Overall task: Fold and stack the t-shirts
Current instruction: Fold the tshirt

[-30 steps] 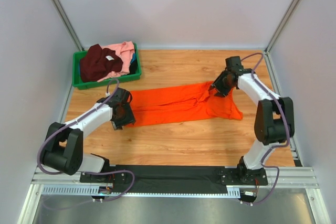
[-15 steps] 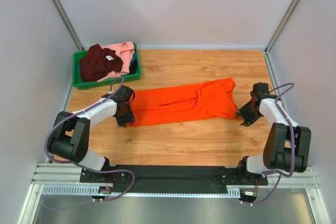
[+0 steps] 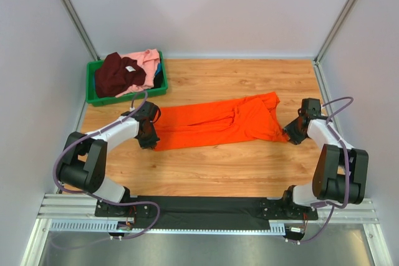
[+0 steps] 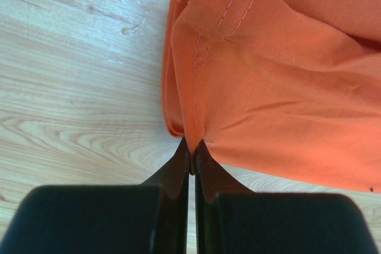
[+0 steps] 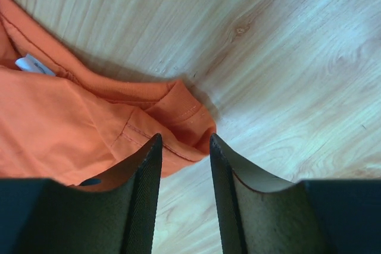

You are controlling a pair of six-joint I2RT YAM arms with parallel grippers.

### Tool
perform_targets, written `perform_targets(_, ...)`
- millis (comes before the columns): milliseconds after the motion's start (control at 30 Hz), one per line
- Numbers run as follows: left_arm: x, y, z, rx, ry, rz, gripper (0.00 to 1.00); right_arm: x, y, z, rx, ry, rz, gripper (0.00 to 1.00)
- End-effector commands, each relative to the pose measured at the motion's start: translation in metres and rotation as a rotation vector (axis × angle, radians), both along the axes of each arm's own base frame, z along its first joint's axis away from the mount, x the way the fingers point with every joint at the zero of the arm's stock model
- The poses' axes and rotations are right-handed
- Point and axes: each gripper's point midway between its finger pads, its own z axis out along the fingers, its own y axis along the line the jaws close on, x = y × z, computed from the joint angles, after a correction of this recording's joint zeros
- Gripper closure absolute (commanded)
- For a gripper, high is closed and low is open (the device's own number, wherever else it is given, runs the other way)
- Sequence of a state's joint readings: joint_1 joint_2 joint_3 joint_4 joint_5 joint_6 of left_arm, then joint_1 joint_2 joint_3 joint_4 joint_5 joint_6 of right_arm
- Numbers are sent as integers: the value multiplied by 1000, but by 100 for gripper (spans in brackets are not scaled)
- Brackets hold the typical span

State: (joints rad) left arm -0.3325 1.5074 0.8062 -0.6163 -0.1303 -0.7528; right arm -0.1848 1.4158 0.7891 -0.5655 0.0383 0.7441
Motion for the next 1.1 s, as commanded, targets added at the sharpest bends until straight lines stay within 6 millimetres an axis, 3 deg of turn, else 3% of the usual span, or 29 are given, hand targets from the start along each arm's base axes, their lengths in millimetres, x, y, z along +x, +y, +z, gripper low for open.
perform_targets(0, -4, 4, -5, 29, 20, -11, 100, 9, -9, -7, -29, -25, -32, 64)
perform_targets(133, -3, 6, 0, 37, 9, -9, 100, 5, -14, -13, -29, 3, -54, 86)
perform_targets(167, -1, 7, 2, 42, 4, -9, 100, 4, -17, -13, -34, 7, -59, 99)
perform_targets(300, -3, 19, 9, 109, 14, 5, 100, -9, -36, -10, -80, 59, -77, 100)
perform_targets(400, -4, 25, 13, 145, 24, 10, 100, -9, -41, 2, -98, 32, -72, 100)
perform_targets(633, -6, 28, 12, 166, 50, 17, 100, -10, -39, 8, -91, 21, -34, 100)
perform_targets(767, -7, 26, 10, 154, 57, 12, 100, -12, -26, 6, -31, 20, 4, 100)
perform_targets(800, -7, 23, 10, 141, 54, 10, 100, -15, -22, 7, -10, 34, 11, 99)
perform_targets(967, -6, 16, 8, 103, 53, 0, 100, -30, -3, 10, 89, 70, -15, 65)
perform_targets(1067, -7, 14, 5, 91, 56, -2, 100, -38, 5, 8, 133, 79, -66, 60)
